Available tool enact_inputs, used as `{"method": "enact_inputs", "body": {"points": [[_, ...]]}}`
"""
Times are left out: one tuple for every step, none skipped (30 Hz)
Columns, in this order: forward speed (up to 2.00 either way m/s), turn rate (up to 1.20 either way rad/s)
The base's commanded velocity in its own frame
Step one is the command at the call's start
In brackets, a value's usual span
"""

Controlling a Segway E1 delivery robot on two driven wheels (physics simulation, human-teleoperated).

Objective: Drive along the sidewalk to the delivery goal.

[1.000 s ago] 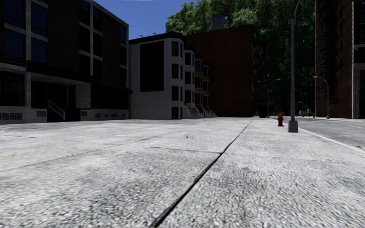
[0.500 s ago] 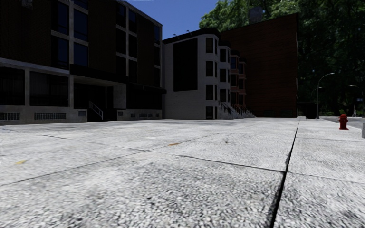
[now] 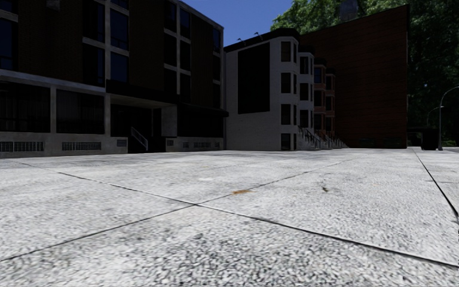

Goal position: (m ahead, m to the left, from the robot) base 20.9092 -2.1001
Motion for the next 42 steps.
{"method": "enact_inputs", "body": {"points": [[2.0,0.0],[2.0,0.0],[2.0,0.0],[2.0,0.0],[2.0,0.0],[2.0,0.0],[2.0,0.0],[2.0,0.0],[2.0,0.0],[2.0,0.0],[2.0,0.0],[2.0,0.0],[2.0,0.0],[2.0,0.0],[2.0,0.0],[2.0,0.0],[2.0,0.0],[2.0,0.0],[2.0,0.0],[2.0,0.0],[2.0,0.0],[2.0,0.0],[2.0,0.0],[2.0,0.0],[2.0,0.0],[2.0,0.0],[2.0,0.0],[2.0,0.0],[2.0,0.0],[2.0,0.0],[2.0,0.0],[2.0,0.0],[2.0,0.0],[2.0,0.0],[2.0,0.0],[2.0,0.0],[2.0,0.0],[2.0,0.0],[2.0,0.0],[2.0,0.0],[2.0,0.0],[2.0,0.0]]}}
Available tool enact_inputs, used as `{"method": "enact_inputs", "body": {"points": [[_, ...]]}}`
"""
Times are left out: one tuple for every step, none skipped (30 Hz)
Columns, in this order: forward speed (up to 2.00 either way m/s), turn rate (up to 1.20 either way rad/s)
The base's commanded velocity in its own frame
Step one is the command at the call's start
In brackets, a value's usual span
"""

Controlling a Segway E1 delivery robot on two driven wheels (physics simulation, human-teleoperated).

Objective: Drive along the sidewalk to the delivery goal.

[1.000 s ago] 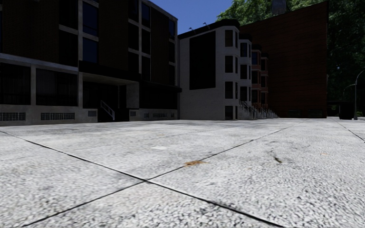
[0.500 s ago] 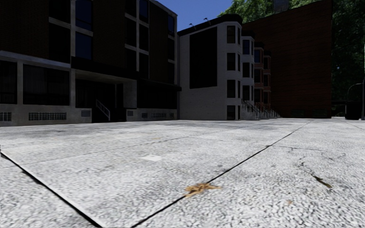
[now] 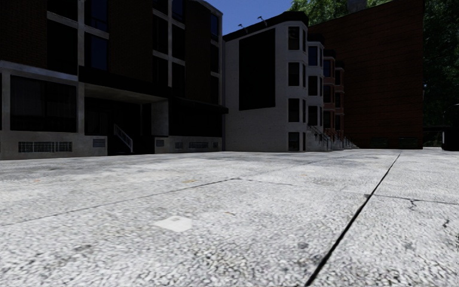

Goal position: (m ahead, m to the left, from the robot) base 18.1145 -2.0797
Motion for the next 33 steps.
{"method": "enact_inputs", "body": {"points": [[2.0,0.0],[2.0,0.0],[2.0,0.0],[2.0,0.0],[2.0,0.0],[2.0,0.0],[2.0,0.0],[2.0,0.0],[2.0,0.0],[2.0,0.0],[2.0,0.0],[2.0,0.0],[2.0,0.0],[2.0,0.0],[2.0,0.0],[2.0,0.0],[2.0,0.0],[2.0,0.0],[2.0,0.0],[2.0,0.0],[2.0,0.0],[2.0,0.0],[2.0,0.0],[2.0,0.0],[2.0,0.0],[2.0,0.0],[2.0,0.0],[2.0,0.0],[2.0,0.0],[2.0,0.0],[2.0,0.0],[2.0,0.0],[2.0,0.0]]}}
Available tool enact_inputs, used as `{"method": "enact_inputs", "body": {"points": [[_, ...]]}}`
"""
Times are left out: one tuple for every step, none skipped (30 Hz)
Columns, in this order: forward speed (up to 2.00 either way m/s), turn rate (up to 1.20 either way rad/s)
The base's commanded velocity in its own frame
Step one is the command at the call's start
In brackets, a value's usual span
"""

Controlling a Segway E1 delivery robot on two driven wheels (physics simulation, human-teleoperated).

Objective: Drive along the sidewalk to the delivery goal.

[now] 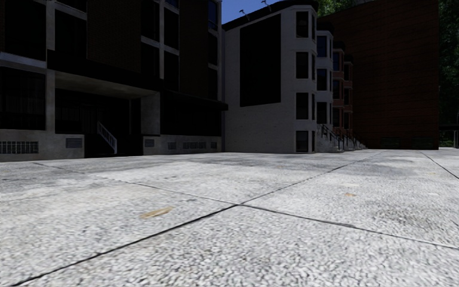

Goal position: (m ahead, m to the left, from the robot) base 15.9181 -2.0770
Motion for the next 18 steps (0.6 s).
{"method": "enact_inputs", "body": {"points": [[2.0,0.0],[2.0,0.0],[2.0,0.0],[2.0,0.0],[2.0,0.0],[2.0,0.0],[2.0,0.0],[2.0,0.0],[2.0,0.0],[2.0,0.0],[2.0,0.0],[2.0,0.0],[2.0,0.0],[2.0,0.0],[2.0,0.0],[2.0,0.0],[2.0,0.0],[2.0,0.0]]}}
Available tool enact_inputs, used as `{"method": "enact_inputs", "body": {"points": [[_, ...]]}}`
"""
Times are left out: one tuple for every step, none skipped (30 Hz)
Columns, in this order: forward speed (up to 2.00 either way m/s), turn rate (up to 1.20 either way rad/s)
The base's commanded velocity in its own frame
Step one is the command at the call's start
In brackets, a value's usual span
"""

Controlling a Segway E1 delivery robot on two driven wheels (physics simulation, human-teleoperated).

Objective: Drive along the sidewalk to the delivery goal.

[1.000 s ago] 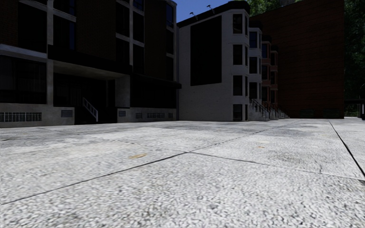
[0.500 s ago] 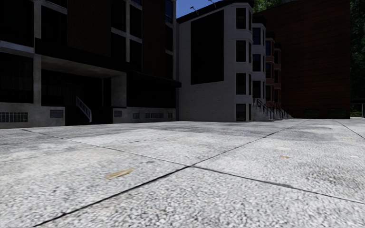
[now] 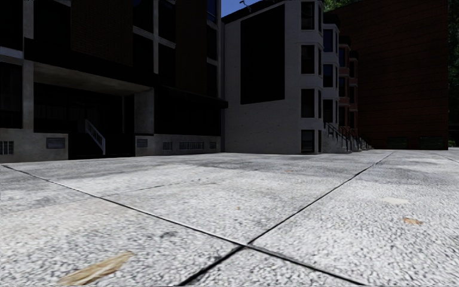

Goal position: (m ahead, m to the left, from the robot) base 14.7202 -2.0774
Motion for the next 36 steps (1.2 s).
{"method": "enact_inputs", "body": {"points": [[2.0,0.0],[2.0,0.0],[2.0,0.0],[2.0,0.0],[2.0,0.0],[2.0,0.0],[2.0,0.0],[2.0,0.0],[2.0,0.0],[2.0,0.0],[2.0,0.0],[2.0,0.0],[2.0,0.0],[2.0,0.0],[2.0,0.0],[2.0,0.0],[2.0,0.0],[2.0,0.0],[2.0,0.0],[2.0,0.0],[2.0,0.0],[2.0,0.0],[2.0,0.0],[2.0,0.0],[2.0,0.0],[2.0,0.0],[2.0,0.0],[2.0,0.0],[2.0,0.0],[2.0,0.0],[2.0,0.0],[2.0,0.0],[2.0,0.0],[2.0,0.0],[2.0,0.0],[2.0,0.0]]}}
